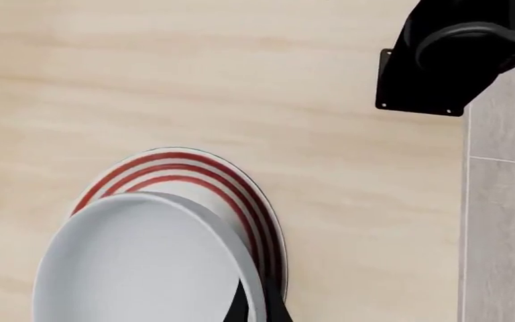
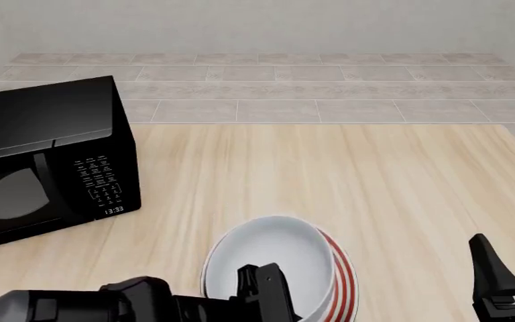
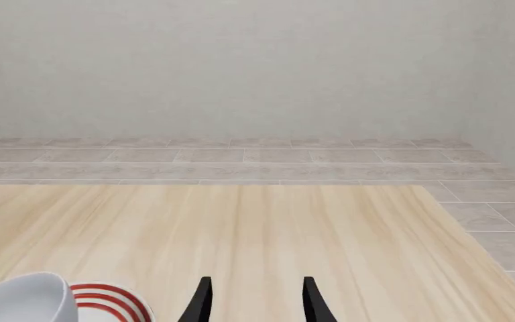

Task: Pick up the white bowl and put it on the plate.

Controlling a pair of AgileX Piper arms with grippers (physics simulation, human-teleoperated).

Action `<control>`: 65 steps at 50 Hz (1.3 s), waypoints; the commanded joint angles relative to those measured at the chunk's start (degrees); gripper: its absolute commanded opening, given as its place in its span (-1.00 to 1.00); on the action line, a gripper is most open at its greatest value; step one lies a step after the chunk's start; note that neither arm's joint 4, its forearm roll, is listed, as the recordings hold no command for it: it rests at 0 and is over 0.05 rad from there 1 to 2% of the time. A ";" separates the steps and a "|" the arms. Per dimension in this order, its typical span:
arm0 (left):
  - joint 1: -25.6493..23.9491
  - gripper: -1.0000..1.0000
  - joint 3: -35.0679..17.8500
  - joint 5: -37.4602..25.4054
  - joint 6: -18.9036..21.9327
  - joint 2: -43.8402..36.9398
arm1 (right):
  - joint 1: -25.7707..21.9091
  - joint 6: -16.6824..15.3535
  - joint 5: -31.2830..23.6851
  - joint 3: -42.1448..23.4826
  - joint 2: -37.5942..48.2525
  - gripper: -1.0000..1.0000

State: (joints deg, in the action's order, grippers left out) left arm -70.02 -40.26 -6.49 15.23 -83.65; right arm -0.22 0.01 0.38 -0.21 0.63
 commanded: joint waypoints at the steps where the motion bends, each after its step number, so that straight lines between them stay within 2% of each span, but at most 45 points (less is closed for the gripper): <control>1: 0.22 -1.00 -0.17 0.56 -1.31 -0.63 | 0.22 0.00 -0.15 -0.04 -0.07 1.00; 57: -0.53 -1.00 -0.12 2.97 -2.07 -3.78 | 0.21 -0.01 -0.15 -0.04 -0.08 1.00; 58: -0.45 1.00 -0.19 2.96 -2.08 -3.82 | 0.22 0.00 -0.15 -0.04 -0.08 1.00; 65: -0.46 1.00 -0.12 3.16 -2.05 -3.91 | 0.23 0.00 -0.16 -0.04 -0.10 1.00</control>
State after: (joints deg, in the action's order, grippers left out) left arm -70.83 -40.35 -3.34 14.53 -87.43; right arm -0.22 0.01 0.38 -0.21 0.63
